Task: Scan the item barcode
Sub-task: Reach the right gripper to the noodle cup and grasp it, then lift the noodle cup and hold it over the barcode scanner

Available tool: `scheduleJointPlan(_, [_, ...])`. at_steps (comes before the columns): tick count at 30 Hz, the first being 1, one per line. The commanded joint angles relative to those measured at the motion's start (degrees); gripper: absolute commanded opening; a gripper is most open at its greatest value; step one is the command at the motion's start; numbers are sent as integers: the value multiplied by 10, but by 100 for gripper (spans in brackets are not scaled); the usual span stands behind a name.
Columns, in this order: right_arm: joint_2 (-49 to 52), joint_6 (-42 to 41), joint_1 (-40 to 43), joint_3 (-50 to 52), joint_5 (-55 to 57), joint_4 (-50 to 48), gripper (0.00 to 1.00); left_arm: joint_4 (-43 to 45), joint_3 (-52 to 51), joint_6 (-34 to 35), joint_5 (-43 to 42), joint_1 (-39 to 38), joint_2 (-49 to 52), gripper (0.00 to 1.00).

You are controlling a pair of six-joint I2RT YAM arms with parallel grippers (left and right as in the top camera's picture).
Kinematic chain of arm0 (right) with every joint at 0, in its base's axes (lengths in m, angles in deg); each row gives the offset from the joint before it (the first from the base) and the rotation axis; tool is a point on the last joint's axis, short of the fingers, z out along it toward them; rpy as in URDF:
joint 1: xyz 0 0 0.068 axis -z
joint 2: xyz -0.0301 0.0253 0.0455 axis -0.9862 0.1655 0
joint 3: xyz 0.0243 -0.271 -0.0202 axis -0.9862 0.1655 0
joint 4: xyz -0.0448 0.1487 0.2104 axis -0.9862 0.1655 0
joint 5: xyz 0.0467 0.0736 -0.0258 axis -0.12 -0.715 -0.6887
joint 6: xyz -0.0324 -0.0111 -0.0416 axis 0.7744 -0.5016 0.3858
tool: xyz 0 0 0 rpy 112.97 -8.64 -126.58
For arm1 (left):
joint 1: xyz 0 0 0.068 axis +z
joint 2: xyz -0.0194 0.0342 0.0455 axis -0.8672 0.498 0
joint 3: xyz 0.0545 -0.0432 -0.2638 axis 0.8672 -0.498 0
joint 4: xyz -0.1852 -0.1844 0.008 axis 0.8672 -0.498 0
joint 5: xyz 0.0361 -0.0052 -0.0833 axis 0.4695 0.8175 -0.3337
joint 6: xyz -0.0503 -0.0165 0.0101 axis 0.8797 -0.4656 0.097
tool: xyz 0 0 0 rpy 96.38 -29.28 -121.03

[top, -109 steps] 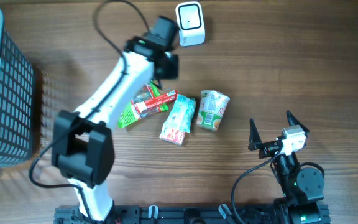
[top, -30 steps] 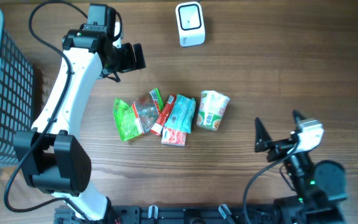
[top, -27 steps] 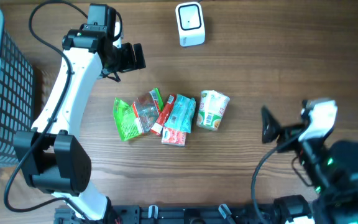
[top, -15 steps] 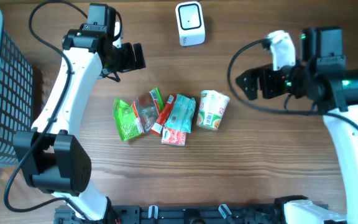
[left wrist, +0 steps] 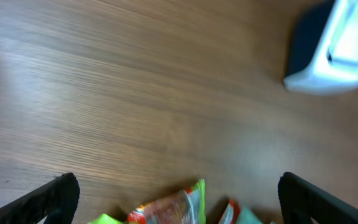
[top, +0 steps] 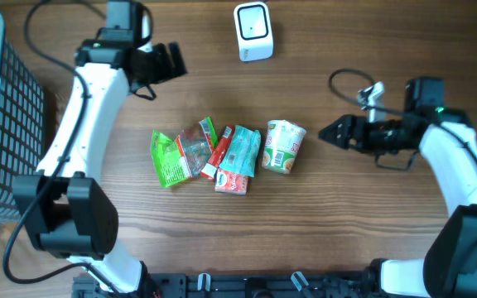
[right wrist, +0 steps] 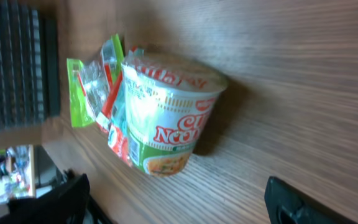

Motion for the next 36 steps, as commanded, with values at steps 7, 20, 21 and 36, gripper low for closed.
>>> scheduleJointPlan(7, [1, -162, -84, 70, 26, -176, 97, -4, 2, 64, -52, 97, 0, 100])
scheduleJointPlan(20, [5, -234, -108, 191, 6, -396, 100, -4, 2, 64, -52, 97, 0, 100])
scheduleJointPlan(21, [5, -244, -110, 198, 6, -413, 100, -4, 2, 64, -52, 97, 0, 100])
scheduleJointPlan(36, [89, -308, -119, 200, -13, -508, 100, -4, 2, 64, -52, 97, 0, 100])
